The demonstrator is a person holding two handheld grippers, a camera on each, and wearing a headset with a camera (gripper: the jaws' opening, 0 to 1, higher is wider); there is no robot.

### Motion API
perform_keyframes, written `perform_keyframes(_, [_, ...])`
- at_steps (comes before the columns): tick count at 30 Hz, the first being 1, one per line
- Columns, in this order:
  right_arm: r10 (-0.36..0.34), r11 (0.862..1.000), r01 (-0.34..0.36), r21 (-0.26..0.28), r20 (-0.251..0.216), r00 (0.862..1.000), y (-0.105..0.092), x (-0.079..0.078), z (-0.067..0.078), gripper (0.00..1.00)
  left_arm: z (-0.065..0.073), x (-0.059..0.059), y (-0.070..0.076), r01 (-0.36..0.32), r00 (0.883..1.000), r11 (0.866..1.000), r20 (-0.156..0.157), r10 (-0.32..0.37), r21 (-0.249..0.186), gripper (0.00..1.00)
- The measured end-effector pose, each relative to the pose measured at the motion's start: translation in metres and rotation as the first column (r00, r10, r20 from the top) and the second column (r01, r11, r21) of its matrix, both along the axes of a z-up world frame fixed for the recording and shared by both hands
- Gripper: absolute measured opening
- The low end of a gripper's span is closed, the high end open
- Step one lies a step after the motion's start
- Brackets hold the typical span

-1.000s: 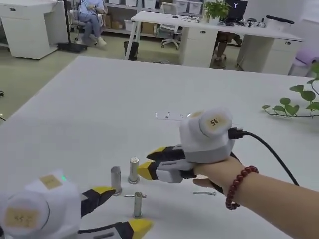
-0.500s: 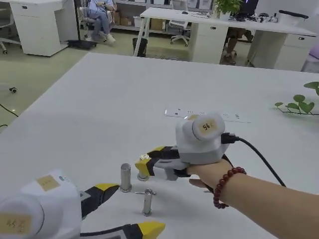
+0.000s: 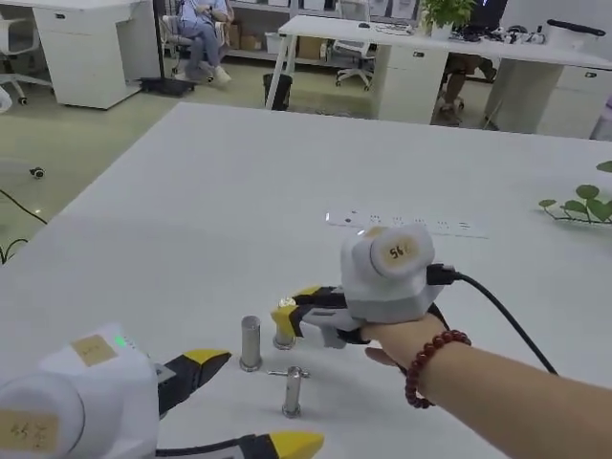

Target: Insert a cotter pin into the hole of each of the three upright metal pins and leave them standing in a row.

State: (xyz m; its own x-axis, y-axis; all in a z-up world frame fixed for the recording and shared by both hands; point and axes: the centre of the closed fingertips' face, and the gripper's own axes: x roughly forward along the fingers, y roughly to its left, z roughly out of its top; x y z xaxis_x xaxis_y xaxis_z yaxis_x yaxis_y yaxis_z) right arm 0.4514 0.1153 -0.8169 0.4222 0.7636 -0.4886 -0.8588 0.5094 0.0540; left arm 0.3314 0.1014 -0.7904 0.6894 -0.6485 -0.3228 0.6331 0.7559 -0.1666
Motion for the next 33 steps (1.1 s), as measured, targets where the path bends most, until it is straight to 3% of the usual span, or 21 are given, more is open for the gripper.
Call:
perform_keyframes(11, [-0.016,0.999,0.017,-0.039,0.008,1.000,-0.010,-0.001,0.001,0.13,0.003,-0.001,0.001,0.006,1.000,1.000,0.007,-0.006,0.003,0.73])
perform_keyframes(33, [-0.111,0.991,0.114,-0.067,0.044,0.993,-0.072,-0.044,0.015,0.13,0.009,-0.008,-0.002,0.006,1.000,1.000,0.027,-0.005,-0.008,0.71])
